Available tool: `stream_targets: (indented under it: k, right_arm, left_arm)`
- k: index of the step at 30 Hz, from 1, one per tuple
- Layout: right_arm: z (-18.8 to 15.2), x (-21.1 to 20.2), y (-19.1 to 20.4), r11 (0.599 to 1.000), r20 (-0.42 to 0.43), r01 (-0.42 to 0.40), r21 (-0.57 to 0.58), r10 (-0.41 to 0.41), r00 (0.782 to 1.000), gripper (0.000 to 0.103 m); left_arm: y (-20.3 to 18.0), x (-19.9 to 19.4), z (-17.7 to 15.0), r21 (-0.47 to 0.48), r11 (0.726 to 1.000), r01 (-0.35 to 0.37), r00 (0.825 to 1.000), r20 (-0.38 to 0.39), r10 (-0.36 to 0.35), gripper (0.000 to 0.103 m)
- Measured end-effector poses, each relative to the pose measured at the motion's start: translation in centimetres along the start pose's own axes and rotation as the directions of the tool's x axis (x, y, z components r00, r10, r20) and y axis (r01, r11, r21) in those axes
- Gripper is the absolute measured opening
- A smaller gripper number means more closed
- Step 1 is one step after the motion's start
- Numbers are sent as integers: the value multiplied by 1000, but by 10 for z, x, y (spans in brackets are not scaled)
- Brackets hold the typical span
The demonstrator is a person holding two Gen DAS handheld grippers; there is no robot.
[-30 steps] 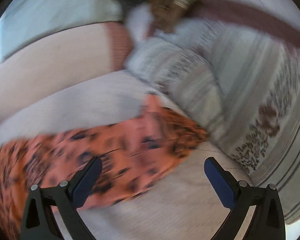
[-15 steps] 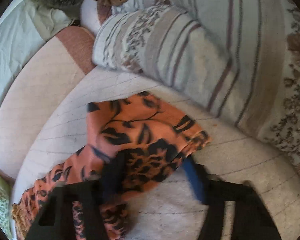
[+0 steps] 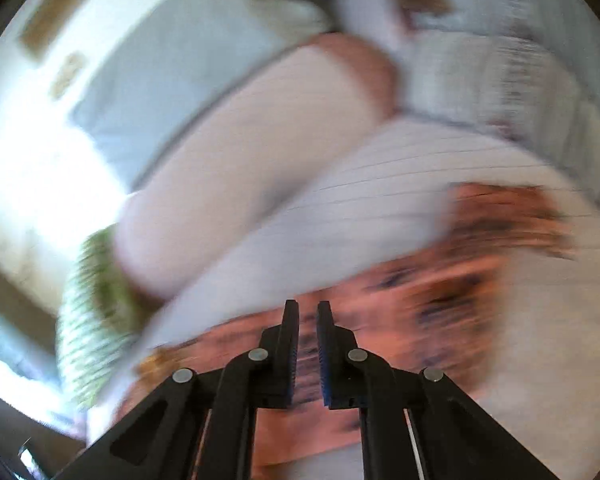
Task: Fold small clothes
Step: 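Carry the held sleeve across the blouse body with the right gripper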
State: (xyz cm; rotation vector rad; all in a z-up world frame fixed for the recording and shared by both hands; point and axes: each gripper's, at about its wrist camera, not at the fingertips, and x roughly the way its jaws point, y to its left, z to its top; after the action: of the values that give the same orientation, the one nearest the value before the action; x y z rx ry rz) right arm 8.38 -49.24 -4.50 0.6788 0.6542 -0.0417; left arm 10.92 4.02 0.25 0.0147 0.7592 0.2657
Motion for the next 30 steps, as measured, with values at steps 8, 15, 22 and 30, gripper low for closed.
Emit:
stream_targets:
  k: [8, 15, 22, 30]
  right_arm:
    - [-28, -43, 35, 999, 106, 33, -16, -31, 994, 19]
    - [-25, -70, -79, 928, 111, 359, 100, -369, 923, 97]
    - [-15, -16, -155, 917, 8, 216, 334, -231, 973, 88]
    - [17, 15, -210, 812, 75, 217, 542, -304, 950, 68]
  left_arm:
    - [8, -1, -2, 7, 1000, -3, 1000, 0, 3, 103]
    - [-15, -1, -9, 66, 996, 66, 998, -27, -65, 103]
    - [-34, 8, -12, 72, 991, 116, 991, -71, -111, 103]
    - [-33, 21, -11, 52, 994, 95, 992, -87, -91, 103]
